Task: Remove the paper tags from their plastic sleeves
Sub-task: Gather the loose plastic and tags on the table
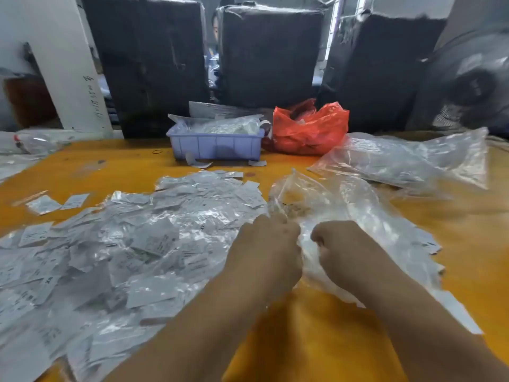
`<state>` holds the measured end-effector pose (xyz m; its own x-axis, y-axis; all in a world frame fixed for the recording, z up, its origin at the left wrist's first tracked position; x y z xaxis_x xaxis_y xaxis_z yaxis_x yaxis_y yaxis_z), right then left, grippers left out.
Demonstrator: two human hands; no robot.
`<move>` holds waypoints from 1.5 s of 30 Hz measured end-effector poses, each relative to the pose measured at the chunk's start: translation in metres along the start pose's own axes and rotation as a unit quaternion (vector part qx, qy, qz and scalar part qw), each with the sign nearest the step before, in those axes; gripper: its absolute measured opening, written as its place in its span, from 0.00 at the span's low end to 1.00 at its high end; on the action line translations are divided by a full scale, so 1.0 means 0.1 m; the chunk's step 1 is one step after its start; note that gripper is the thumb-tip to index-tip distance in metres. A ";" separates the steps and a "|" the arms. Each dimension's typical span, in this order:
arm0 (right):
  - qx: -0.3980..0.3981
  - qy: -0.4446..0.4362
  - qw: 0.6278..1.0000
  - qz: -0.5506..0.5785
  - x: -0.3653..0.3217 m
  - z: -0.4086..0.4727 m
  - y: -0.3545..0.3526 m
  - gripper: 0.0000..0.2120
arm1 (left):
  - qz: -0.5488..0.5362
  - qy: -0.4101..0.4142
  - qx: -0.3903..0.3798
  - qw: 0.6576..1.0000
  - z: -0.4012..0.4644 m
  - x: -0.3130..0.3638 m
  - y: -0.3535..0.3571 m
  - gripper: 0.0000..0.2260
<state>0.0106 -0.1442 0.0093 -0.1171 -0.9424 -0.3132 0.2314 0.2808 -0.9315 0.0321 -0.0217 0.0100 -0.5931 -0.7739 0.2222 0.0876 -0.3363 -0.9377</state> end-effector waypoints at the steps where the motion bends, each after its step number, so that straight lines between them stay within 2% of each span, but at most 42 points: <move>1: -0.011 0.011 1.000 -0.009 0.04 0.02 0.05 0.13 | 0.025 -0.013 -0.013 1.000 0.00 0.00 0.04 0.13; 3: -0.015 0.014 1.000 -0.003 0.06 0.04 0.08 0.15 | 0.024 -0.028 0.015 0.999 -0.01 -0.05 0.09 0.12; 6: -0.062 0.016 0.998 -0.018 0.05 0.05 0.14 0.17 | -0.002 -0.043 0.029 0.999 -0.06 -0.10 0.10 0.10; 9: -0.085 0.019 0.995 -0.044 0.06 0.07 0.15 0.08 | 0.032 -0.042 0.003 0.999 -0.09 -0.08 0.11 0.11; 10: -0.083 0.022 0.995 -0.053 0.07 0.08 0.16 0.09 | 0.039 -0.049 -0.010 0.998 -0.10 -0.07 0.11 0.10; 13: -0.047 0.032 0.997 -0.043 0.10 0.09 0.12 0.09 | 0.050 -0.071 -0.017 0.996 -0.11 -0.10 0.05 0.07; 15: -0.020 0.037 0.998 -0.039 0.10 0.08 0.08 0.07 | 0.087 -0.089 -0.052 0.991 -0.12 -0.17 0.02 0.08; 17: -0.004 0.035 0.999 -0.025 0.10 0.08 0.05 0.08 | 0.108 -0.101 -0.071 0.986 -0.13 -0.21 -0.02 0.05; 22: 0.082 -0.015 0.994 0.066 0.06 0.11 -0.01 0.07 | 0.130 -0.101 -0.088 0.982 -0.13 -0.20 -0.07 0.06; 25: 0.109 -0.033 0.985 0.130 0.03 0.11 -0.03 0.05 | 0.107 -0.089 -0.094 0.986 -0.14 -0.20 -0.07 0.05; 28: 0.126 -0.043 0.976 0.174 0.00 0.10 -0.06 0.05 | 0.107 -0.072 -0.138 0.982 -0.19 -0.22 -0.07 0.14; 29: 0.127 -0.042 0.974 0.181 0.00 0.10 -0.06 0.05 | 0.125 -0.061 -0.135 0.981 -0.21 -0.22 -0.08 0.14; 34: 0.084 -0.029 0.988 0.126 0.00 0.08 0.01 0.02 | 0.129 -0.041 -0.071 0.988 -0.22 -0.20 -0.12 0.06; 36: 0.017 -0.005 0.999 0.048 0.03 0.07 0.10 0.09 | 0.105 -0.042 -0.050 0.992 -0.22 -0.21 -0.13 0.05; 38: -0.020 0.014 1.000 -0.001 0.04 0.07 0.14 0.10 | 0.075 -0.042 -0.058 0.995 -0.24 -0.22 -0.13 0.07; 41: -0.006 0.015 1.000 0.004 0.03 0.08 0.14 0.09 | 0.055 -0.054 -0.136 0.988 -0.28 -0.26 -0.11 0.15; 45: 0.055 -0.012 0.996 0.074 0.01 0.09 0.07 0.08 | 0.064 -0.044 -0.110 0.991 -0.29 -0.26 -0.14 0.06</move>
<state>0.0207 -0.1452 0.0044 -0.0512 -0.8965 -0.4400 0.3484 0.3969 -0.8492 0.0233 0.0185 0.0096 -0.5158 -0.8494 0.1113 -0.0255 -0.1147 -0.9931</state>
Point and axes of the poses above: each hand's wrist, its own z-axis towards the middle knuckle, its own y-axis out of the palm, x = y × z, the point moved 4 cm from there along z, towards the middle knuckle, and after that the axes turned 1 degree about x, right-handed, at the moved point
